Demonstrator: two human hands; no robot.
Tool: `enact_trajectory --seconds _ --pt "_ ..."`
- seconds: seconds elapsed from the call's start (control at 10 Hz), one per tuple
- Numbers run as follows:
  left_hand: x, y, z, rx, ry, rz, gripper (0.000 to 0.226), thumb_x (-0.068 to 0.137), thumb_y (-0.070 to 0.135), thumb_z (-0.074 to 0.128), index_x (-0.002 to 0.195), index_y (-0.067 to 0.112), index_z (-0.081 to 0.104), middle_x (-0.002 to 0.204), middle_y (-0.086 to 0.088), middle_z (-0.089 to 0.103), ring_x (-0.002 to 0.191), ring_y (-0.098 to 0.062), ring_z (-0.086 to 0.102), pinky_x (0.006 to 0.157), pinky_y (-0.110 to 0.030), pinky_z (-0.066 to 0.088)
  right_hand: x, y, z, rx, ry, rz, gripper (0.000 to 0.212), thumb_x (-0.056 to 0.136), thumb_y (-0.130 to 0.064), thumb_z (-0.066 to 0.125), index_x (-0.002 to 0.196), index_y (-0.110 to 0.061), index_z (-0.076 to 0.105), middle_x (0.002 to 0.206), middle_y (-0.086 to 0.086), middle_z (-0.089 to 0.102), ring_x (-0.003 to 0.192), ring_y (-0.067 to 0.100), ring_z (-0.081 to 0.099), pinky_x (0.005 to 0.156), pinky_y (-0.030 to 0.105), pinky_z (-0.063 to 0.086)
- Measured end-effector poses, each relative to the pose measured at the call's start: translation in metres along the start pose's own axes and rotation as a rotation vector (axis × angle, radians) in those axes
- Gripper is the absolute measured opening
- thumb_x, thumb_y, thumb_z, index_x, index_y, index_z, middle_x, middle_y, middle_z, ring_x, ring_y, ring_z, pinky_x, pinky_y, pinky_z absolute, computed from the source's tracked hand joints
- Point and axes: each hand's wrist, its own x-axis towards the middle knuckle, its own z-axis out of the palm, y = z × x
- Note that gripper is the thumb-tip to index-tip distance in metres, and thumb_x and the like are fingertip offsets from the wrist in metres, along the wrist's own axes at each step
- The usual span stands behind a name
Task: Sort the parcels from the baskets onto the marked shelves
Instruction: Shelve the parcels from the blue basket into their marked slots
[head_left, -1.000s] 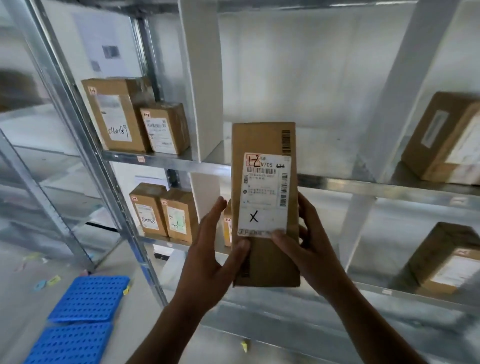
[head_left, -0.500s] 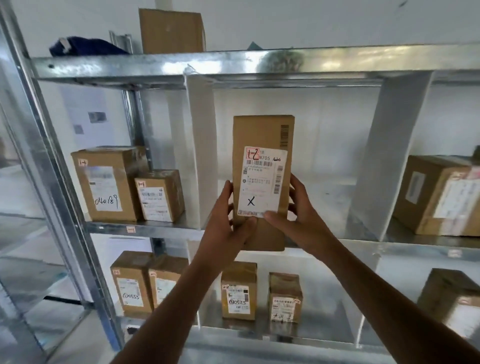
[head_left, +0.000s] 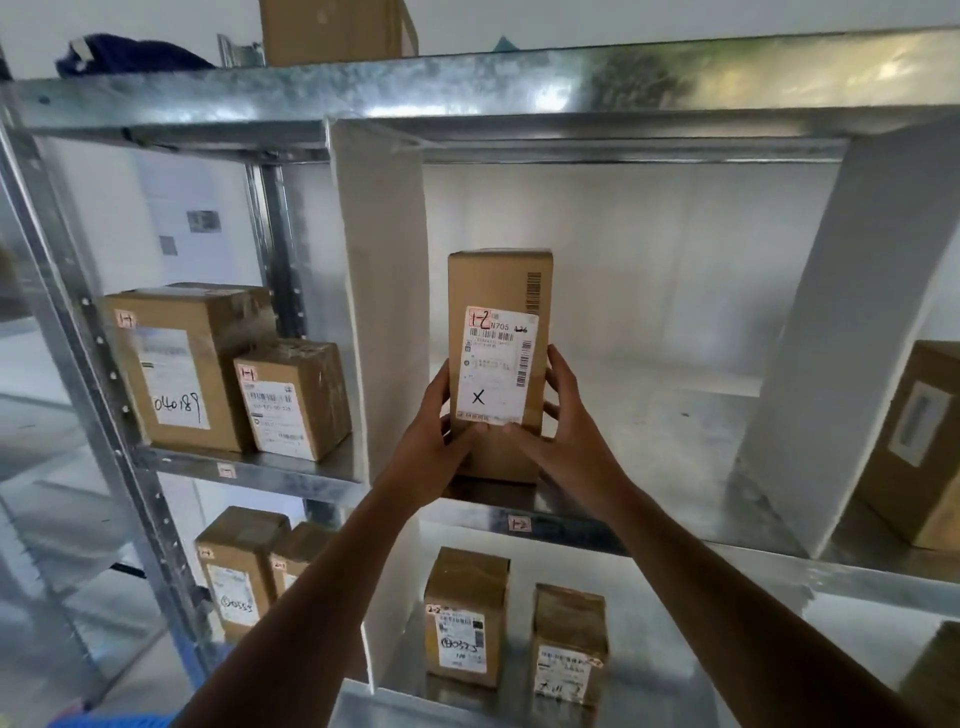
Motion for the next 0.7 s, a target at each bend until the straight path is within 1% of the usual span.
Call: enact_trajectory --seconds 0.1,0.2,0.3,0.4,0.5,0.6,0.7 --pt "-0.001 -0.004 -0.001 -0.01 -0.017 0.001 0.077 0.1 0.017 0.066 0.158 0.041 0.021 0.156 0.02 0.043 0.145 -0.017 0.043 0.108 -0.042 0.05 -0.006 -0.007 -0.006 -0.023 -0.072 0.027 0.103 0.091 -0.032 0.08 0.134 -0.084 0.002 0.129 -0.069 0.019 0.127 -0.018 0.04 0.08 -0.005 0.042" --pt "-0.011 0.001 0.002 0.015 0.048 -0.056 0.08 0.098 0.029 0.066 0.159 0.037 0.017 0.162 0.017 0.035 0.15 -0.017 0.036 0.115 -0.047 0.044 -0.023 -0.018 -0.014 -0.165 -0.106 -0.001 0.092 0.093 -0.049 0.072 0.129 -0.086 -0.004 0.14 -0.065 0.004 0.13 -0.032 0.025 0.099 -0.001 0.032" --pt "-0.04 0.004 0.001 0.105 0.218 -0.076 0.076 0.091 0.053 0.058 0.155 0.041 0.019 0.163 0.018 0.03 0.15 -0.017 0.035 0.117 -0.042 0.038 -0.057 -0.02 -0.014 -0.455 -0.065 -0.01 0.077 0.093 -0.071 0.051 0.142 -0.074 -0.009 0.158 -0.042 0.008 0.15 0.0 0.021 0.113 0.027 0.023" --pt "-0.077 0.003 -0.003 0.284 0.262 0.003 0.073 0.09 0.057 0.058 0.153 0.048 0.023 0.144 0.05 0.023 0.139 0.003 0.036 0.112 -0.026 0.036 -0.09 -0.028 -0.005 -0.516 -0.068 -0.032 0.073 0.09 -0.087 0.026 0.154 -0.058 0.006 0.166 -0.023 0.022 0.151 0.007 0.026 0.117 0.031 0.026" --pt "-0.108 0.01 -0.012 0.452 0.284 0.032 0.073 0.087 0.067 0.049 0.153 0.047 0.025 0.144 0.05 0.021 0.134 0.022 0.027 0.107 -0.014 0.026 -0.106 -0.04 0.009 -0.475 -0.072 -0.032 0.077 0.092 -0.085 0.024 0.157 -0.046 0.017 0.165 -0.016 0.03 0.145 -0.002 0.027 0.113 0.015 0.025" --pt "-0.141 0.01 -0.031 0.642 0.311 0.032 0.07 0.091 0.063 0.044 0.154 0.036 0.03 0.158 0.019 0.03 0.15 -0.01 0.028 0.118 -0.04 0.032 -0.108 -0.047 0.03 -0.441 -0.189 -0.059 0.072 0.098 -0.073 0.033 0.16 -0.039 0.023 0.167 -0.012 0.029 0.15 0.003 0.027 0.119 0.027 0.036" --pt "-0.188 -0.007 -0.06 0.755 0.324 -0.111 0.07 0.094 0.065 0.042 0.156 0.032 0.033 0.165 0.01 0.028 0.156 -0.02 0.018 0.121 -0.059 0.029 -0.115 -0.045 0.062 -0.415 -0.328 -0.052 0.069 0.1 -0.067 0.031 0.161 -0.033 0.029 0.168 -0.005 0.033 0.156 0.016 0.027 0.123 0.053 0.034"
